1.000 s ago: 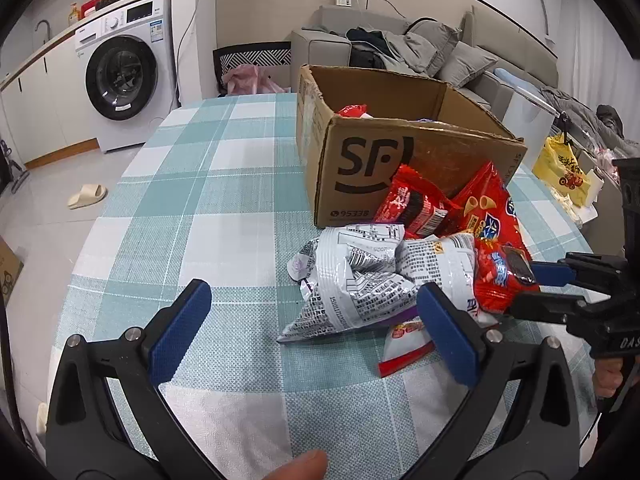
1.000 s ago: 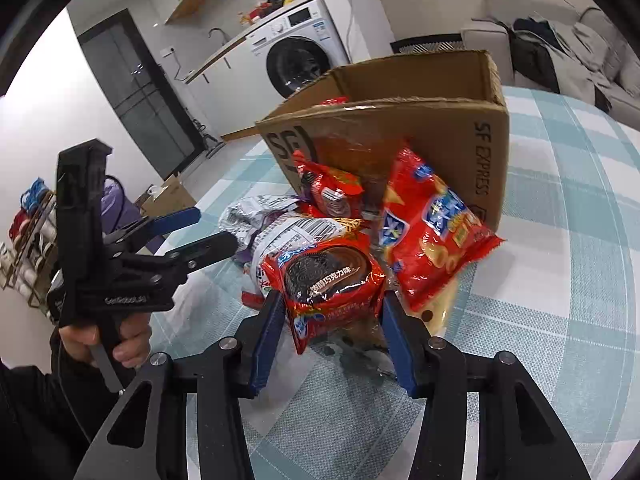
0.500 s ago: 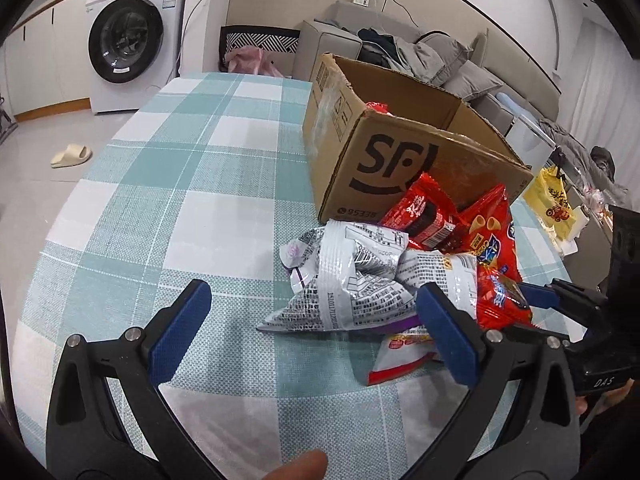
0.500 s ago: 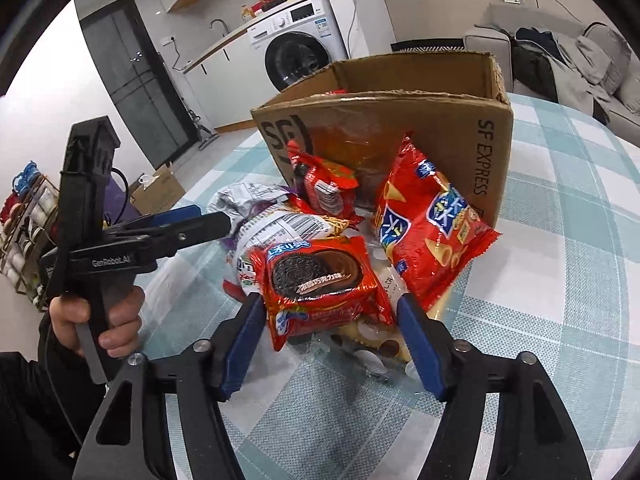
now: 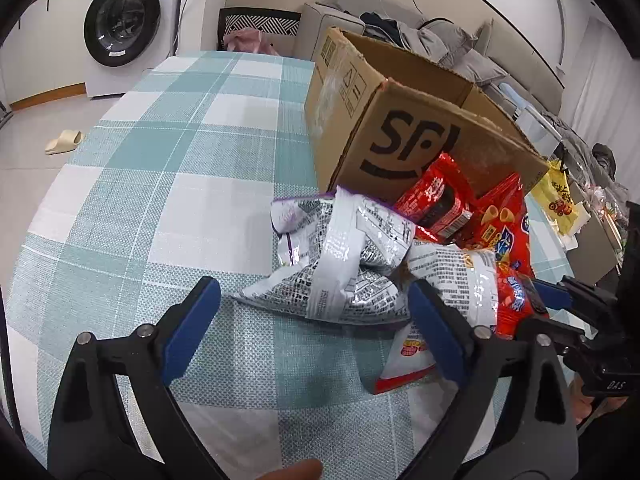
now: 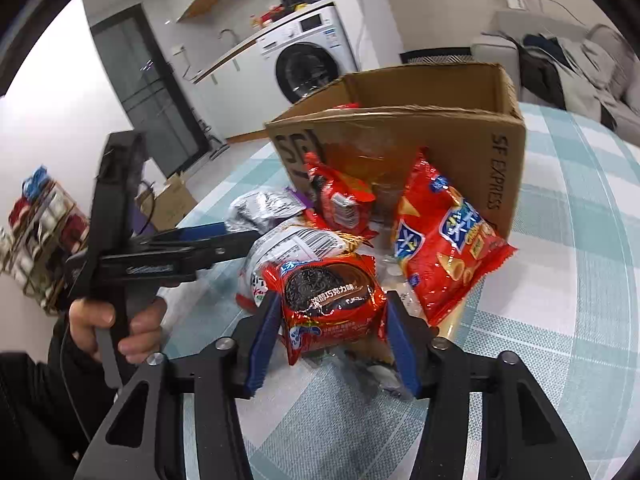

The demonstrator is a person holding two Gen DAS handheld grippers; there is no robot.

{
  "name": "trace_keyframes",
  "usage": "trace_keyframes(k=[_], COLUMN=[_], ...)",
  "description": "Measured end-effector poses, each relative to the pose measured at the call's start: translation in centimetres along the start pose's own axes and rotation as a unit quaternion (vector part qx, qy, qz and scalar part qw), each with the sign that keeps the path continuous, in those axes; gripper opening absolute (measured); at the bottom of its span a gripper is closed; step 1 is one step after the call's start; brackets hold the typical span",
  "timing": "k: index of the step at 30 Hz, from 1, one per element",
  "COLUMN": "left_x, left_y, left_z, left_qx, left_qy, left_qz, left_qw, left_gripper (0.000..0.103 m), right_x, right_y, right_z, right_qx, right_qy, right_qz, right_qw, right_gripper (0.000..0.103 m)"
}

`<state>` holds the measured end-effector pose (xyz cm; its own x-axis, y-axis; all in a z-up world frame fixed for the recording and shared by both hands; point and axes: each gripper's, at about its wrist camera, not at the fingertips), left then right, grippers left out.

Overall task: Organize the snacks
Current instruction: 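Grasp the red Oreo cookie pack with the right tool while the left grasps the silver bag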

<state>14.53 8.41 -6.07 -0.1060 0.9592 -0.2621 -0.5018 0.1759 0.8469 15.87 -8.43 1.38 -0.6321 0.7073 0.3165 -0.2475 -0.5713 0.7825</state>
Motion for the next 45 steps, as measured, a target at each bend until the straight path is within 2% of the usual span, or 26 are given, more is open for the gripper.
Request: trace_keyframes(k=[9, 12, 13, 14, 30, 45], left_x=[0.1, -0.1, -0.2, -0.2, -0.4, -2.6], left_y=[-0.6, -0.4, -0.3, -0.3, 2.9, 8.8], left_z=[0.4, 0.3, 0.2, 0.2, -0.7, -1.2], left_qx=[-0.004, -0.009, -0.01, -0.009, -0.049, -0.109], left_qy=[-0.003, -0.015, -0.017, -0.021, -0.028, -0.048], left_qz=[-0.006, 0.002, 0.002, -0.006, -0.015, -0.01], left_qw=[1.0, 0.9998, 0.9998, 0.9997, 0.9983, 0.9928], left_gripper=[0.081, 0.077, 0.07, 0.059, 0.055, 0.055], right_x=[0.1, 0.0, 0.0, -0.1, -0.4, -1.4], right_y=[0.6, 0.5, 0.6, 0.6, 2.2, 5.8], right_z=[-0.2, -0.2, -0.2, -0.2, 0.2, 0.4], right_qx=[-0.006, -0.006, -0.008, -0.008, -0.042, -0.111], right_qy=[0.008, 0.006, 0.006, 0.005, 0.003, -0.031], right_qz=[0.004, 0.006, 0.007, 0.007, 0.012, -0.002], right_qw=[1.0, 1.0, 1.0, 1.0, 0.999, 0.993], right_gripper=[0.048, 0.048, 0.048, 0.048, 0.048, 0.048])
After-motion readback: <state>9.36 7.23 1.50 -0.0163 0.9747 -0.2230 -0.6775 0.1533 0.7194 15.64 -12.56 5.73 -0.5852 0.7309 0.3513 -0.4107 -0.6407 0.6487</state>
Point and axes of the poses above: each gripper's, at about its wrist camera, not at the fingertips, and y roughly against the way its jaws point, x to its left, z to its top, and after that the axes turned 11 degrees about x, right-handed
